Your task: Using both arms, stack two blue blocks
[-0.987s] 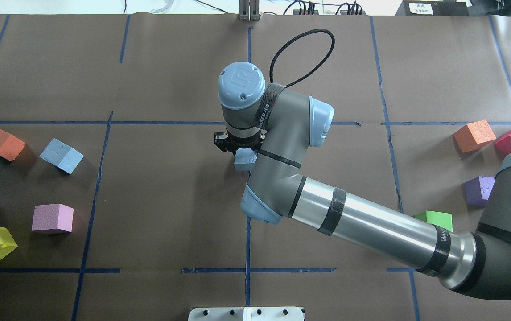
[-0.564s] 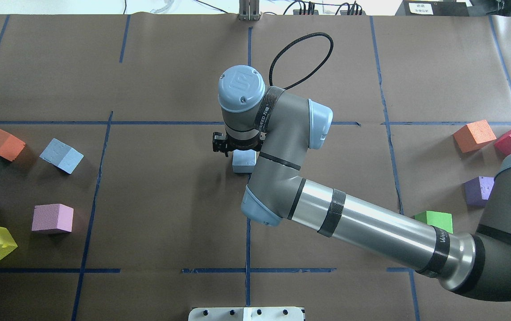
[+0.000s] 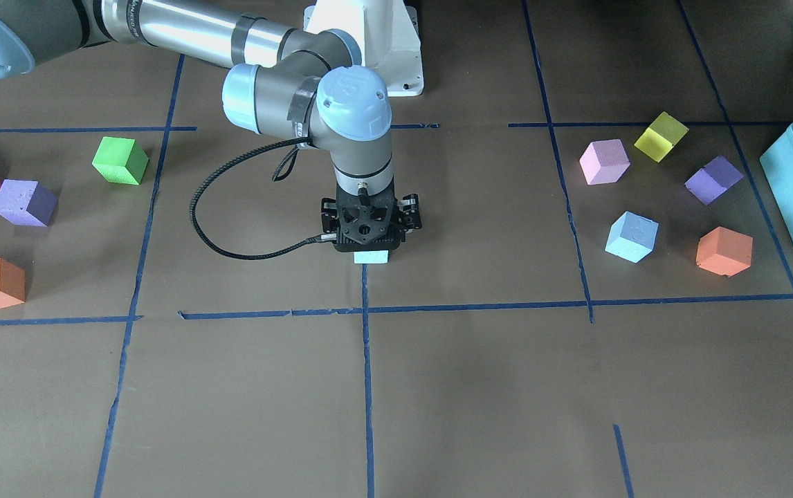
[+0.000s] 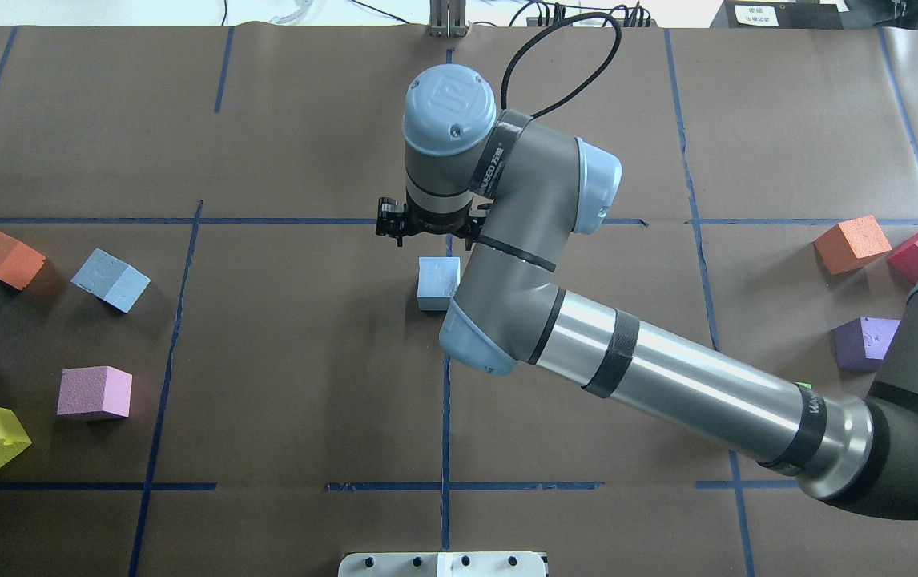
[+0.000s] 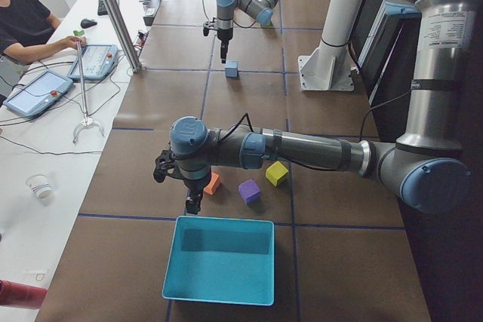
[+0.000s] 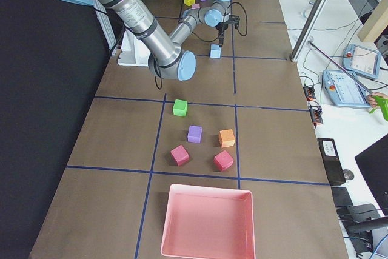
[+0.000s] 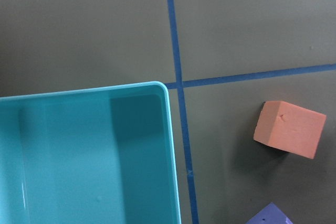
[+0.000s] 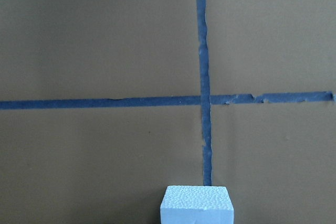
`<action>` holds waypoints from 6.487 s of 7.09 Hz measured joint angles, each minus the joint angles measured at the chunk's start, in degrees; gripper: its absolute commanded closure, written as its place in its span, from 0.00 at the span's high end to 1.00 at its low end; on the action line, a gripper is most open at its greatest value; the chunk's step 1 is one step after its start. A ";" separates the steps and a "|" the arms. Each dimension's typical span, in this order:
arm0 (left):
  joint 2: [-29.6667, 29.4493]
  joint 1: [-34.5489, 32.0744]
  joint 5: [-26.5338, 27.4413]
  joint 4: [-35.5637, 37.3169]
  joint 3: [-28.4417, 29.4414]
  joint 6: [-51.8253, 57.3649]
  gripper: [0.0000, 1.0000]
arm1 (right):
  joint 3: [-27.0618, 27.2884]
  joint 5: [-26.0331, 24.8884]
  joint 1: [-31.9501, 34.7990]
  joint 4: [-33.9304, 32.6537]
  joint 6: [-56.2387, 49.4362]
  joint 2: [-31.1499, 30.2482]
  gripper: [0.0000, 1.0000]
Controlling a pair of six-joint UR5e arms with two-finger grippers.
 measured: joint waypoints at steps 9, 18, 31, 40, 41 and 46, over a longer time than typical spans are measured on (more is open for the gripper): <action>-5.54 27.54 4.30 -14.59 -4.62 -23.19 1.00 | 29.34 12.35 27.37 -18.98 -35.74 -22.49 0.99; -5.69 35.90 7.76 -27.78 3.79 -31.50 1.00 | 31.32 14.76 37.40 -22.78 -54.72 -30.33 0.99; -13.87 35.76 8.32 -4.41 -8.93 -32.62 0.04 | 31.05 23.33 47.67 -20.09 -62.53 -46.85 1.00; -52.54 50.11 12.29 3.21 12.21 -66.09 0.05 | 25.50 23.84 54.16 0.71 -69.21 -66.20 1.00; -53.15 51.55 14.04 2.58 13.41 -66.67 0.05 | 25.40 24.06 54.43 1.25 -69.08 -66.20 1.00; -53.28 54.34 16.37 1.80 15.83 -66.92 0.09 | 25.44 24.22 54.57 1.56 -68.90 -65.68 1.00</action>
